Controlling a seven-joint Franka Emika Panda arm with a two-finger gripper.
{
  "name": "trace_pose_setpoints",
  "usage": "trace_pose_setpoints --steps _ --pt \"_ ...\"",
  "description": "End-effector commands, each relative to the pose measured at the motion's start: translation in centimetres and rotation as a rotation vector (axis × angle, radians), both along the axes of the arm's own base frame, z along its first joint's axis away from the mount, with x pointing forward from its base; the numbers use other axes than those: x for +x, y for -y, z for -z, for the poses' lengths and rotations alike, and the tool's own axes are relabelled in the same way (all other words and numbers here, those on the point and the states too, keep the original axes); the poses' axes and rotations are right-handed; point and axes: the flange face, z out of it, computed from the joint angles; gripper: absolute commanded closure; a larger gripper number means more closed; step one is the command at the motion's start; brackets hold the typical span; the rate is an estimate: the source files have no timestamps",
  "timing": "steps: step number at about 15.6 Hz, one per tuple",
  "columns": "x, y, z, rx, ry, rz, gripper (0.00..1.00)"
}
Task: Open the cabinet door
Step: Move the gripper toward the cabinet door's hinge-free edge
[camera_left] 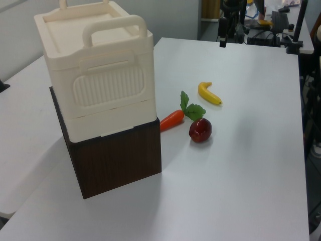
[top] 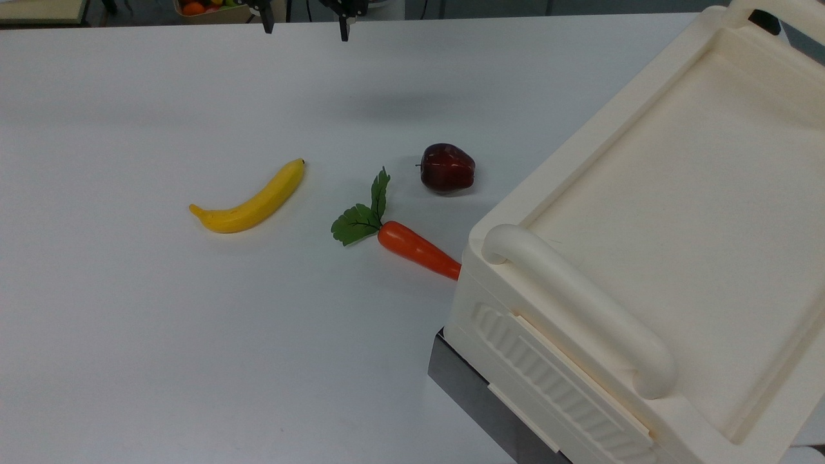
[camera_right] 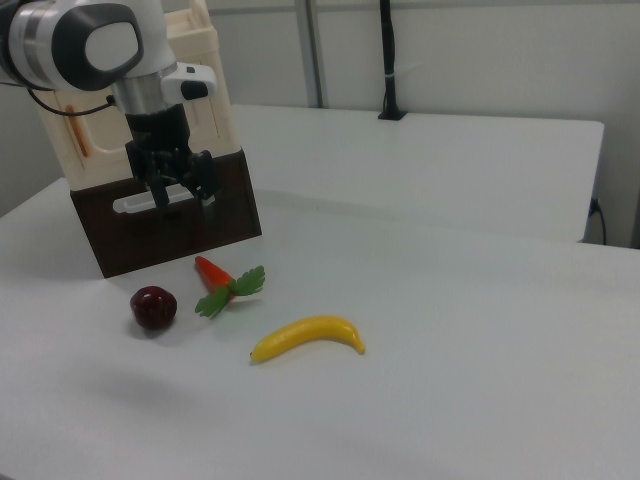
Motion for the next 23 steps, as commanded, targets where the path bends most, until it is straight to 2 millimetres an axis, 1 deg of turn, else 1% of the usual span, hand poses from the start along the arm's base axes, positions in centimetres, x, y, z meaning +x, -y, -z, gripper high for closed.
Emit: trace_pose_setpoints --steps 1,3,8,10,11,12,13,15,17,19,20,21,22,23 --pt "-0.3 0.6 -0.4 -0.016 -0.021 0.011 0.00" --pt "-0.3 0.6 -0.4 -0.015 -0.023 0.013 0.00" --pt "-0.2 -0.3 -0.4 -0.010 -0.015 0.001 0.00" --pt "0.8 -1.1 0.0 0.007 0.009 -0.014 0.00" --pt "1.4 -2.4 -0.7 0.012 0.044 -0.035 0.00" --pt "1.6 -4.6 -1.1 0.016 0.071 -0.072 0.00" --pt "2.1 -6.0 -1.3 0.020 0.106 -0.095 0.00" --pt "2.4 -8.5 -2.7 0.029 0.194 -0.149 0.00" --pt "2.4 -10.9 -3.2 0.034 0.232 -0.219 0.00" --pt "2.3 -13.5 -3.5 0.041 0.274 -0.350 0.00" --pt "2.4 -14.6 -3.3 0.061 0.288 -0.384 0.00" --pt "2.5 -16.2 -3.0 0.082 0.305 -0.414 0.00" --pt "2.5 -17.8 -3.3 0.090 0.337 -0.445 0.00" --pt "2.6 -19.5 -2.9 0.093 0.351 -0.485 0.00"
